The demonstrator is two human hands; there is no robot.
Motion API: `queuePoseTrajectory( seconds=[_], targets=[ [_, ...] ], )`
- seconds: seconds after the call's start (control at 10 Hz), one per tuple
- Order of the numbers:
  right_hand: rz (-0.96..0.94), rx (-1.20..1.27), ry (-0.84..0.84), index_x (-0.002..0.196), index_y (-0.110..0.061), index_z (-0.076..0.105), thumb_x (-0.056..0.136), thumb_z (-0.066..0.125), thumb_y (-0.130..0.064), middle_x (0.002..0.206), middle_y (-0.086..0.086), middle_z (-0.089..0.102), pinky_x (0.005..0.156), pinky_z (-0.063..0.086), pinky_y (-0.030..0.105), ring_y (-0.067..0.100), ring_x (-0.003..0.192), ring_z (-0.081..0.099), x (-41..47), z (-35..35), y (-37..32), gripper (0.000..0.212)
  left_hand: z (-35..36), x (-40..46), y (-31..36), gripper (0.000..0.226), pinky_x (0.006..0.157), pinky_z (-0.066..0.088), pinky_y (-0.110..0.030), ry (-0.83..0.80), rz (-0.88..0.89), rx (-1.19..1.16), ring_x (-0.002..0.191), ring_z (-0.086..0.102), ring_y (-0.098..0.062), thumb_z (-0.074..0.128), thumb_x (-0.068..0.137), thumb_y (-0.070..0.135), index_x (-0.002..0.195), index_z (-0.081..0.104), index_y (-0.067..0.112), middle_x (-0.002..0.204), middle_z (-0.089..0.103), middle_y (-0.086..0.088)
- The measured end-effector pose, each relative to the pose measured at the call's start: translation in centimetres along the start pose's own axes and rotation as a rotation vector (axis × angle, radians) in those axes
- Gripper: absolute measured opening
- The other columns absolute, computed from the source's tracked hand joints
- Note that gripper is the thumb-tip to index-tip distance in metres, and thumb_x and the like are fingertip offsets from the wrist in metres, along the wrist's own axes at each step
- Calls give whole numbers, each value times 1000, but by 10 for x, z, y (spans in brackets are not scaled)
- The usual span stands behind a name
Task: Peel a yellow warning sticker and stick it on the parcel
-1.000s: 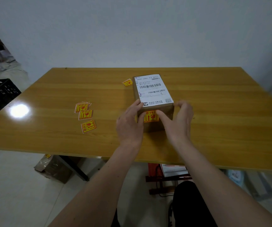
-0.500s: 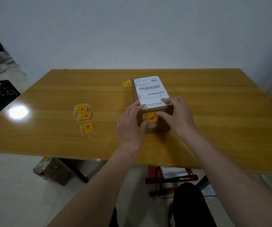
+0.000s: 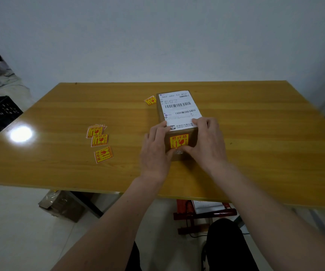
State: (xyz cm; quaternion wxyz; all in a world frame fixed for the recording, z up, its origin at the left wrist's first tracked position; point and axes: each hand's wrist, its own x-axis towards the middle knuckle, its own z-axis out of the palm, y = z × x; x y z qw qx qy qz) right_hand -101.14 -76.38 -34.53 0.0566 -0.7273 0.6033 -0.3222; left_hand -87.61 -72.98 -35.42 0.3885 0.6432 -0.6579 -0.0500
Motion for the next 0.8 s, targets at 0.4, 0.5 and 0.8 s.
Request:
queuePoseTrajectory(
  seconds=[0.4,0.5,0.8],
  targets=[
    [-8,61,-117,129,-19,42,75,75,-15,125,9,42,86,47,33,24,113,47,3,-11,3,63,-13,17,-13,55,83,56,-38,-97,35,-111,105,60,-21,77,66,-5,110,55,18,129,54,0],
    [3,67,-121,129,-21,42,81,69,-15,121,10,43,81,47,33,25,106,49,2,-8,-6,55,-22,24,-18,54,81,55,-36,-116,24,-112,103,60,-21,70,69,-9,114,57,18,130,56,-1],
    [41,87,-165,136,-26,39,94,47,-15,125,6,45,79,43,32,25,109,49,4,-25,-10,44,-47,24,-17,56,86,48,-38,-51,-91,33,113,58,-24,41,87,-8,135,44,21,132,57,-6]
  ],
)
